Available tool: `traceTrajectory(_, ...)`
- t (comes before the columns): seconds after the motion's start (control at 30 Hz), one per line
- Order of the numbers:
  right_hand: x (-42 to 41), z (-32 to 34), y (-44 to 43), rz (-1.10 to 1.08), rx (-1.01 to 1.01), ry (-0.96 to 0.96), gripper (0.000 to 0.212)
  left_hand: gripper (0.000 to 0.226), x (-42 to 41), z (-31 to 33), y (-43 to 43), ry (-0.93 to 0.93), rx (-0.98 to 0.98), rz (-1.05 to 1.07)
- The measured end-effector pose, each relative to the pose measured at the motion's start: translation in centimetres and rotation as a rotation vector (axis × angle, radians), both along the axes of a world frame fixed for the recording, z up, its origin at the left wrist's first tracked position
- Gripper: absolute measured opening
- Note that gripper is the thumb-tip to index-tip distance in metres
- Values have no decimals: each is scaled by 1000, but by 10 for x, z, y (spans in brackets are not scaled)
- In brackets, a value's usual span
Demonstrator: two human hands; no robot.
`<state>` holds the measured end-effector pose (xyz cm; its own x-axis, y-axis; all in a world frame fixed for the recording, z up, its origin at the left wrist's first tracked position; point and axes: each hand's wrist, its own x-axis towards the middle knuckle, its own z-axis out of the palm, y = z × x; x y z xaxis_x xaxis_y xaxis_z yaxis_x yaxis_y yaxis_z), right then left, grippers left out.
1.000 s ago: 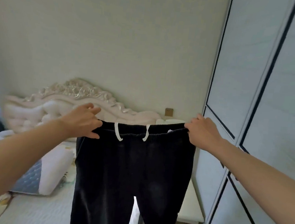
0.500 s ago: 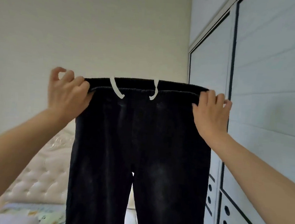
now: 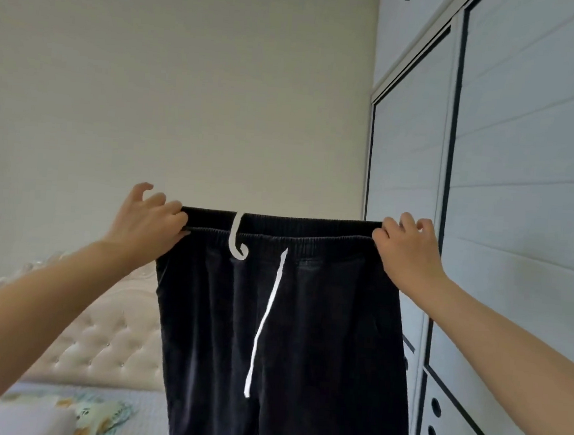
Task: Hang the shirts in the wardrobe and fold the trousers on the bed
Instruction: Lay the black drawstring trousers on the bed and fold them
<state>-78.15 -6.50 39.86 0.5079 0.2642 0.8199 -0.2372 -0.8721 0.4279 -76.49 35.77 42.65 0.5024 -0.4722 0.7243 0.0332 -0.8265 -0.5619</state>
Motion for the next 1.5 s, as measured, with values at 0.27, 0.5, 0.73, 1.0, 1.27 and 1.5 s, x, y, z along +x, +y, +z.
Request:
traceTrajectory(0.27, -4, -8, 33, -45, 491, 690, 10, 11, -4, 21, -59, -39, 190, -29)
traceTrajectory(0.5, -24, -27, 94, 734, 365, 589, 67, 19, -4, 30, -116, 18, 171, 56)
traceTrajectory(0.73, -41, -39, 130, 645, -55, 222, 11, 21, -5, 32, -124, 67, 181, 112)
traceTrajectory(1.0, -57, -113, 125, 711, -336, 439, 19, 26, -2, 40, -103, 88, 93, 169)
traceTrajectory(1.27, -60, -130, 109, 667, -411, 723, 36, 23, 1, 46, -100, 77, 78, 188)
traceTrajectory(1.5, -15, -116, 65, 345, 291, 569, 47, 17, -6, 56, -90, 52, -5, 178)
